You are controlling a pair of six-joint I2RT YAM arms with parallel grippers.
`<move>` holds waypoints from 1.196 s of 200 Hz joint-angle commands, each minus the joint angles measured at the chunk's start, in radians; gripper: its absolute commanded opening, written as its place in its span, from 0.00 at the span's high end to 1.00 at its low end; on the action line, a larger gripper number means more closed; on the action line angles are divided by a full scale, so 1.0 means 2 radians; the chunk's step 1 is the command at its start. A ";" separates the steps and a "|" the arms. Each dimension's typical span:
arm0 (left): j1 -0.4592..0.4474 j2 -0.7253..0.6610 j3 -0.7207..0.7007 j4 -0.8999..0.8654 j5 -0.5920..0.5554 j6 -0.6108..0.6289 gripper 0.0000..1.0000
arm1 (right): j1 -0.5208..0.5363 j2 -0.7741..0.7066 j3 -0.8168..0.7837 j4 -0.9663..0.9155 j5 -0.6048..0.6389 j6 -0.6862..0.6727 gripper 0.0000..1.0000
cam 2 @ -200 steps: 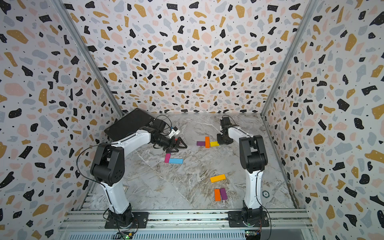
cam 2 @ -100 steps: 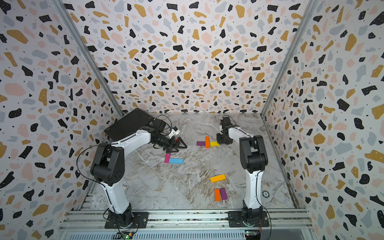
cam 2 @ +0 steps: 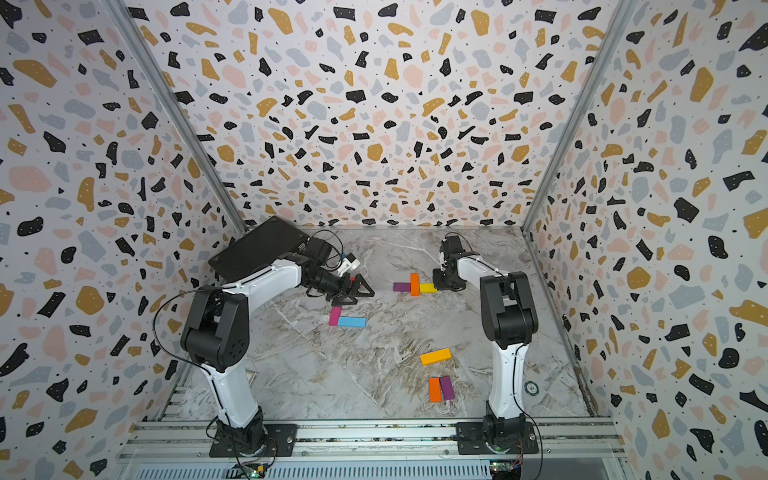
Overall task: Assemble the letter t with building blocks
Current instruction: Assemble the building block at the center of the board.
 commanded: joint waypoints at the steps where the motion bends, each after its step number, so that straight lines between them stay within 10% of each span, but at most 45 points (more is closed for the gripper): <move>1: 0.003 -0.003 0.003 0.004 0.003 0.006 0.01 | 0.003 -0.022 -0.004 -0.008 -0.006 0.006 0.67; 178: 0.003 -0.001 0.005 0.004 0.005 0.004 0.00 | 0.006 -0.022 0.003 -0.013 -0.004 0.007 0.67; 239: -0.001 -0.022 -0.004 0.022 0.008 0.015 0.00 | 0.005 -0.096 -0.004 -0.047 0.138 -0.062 0.56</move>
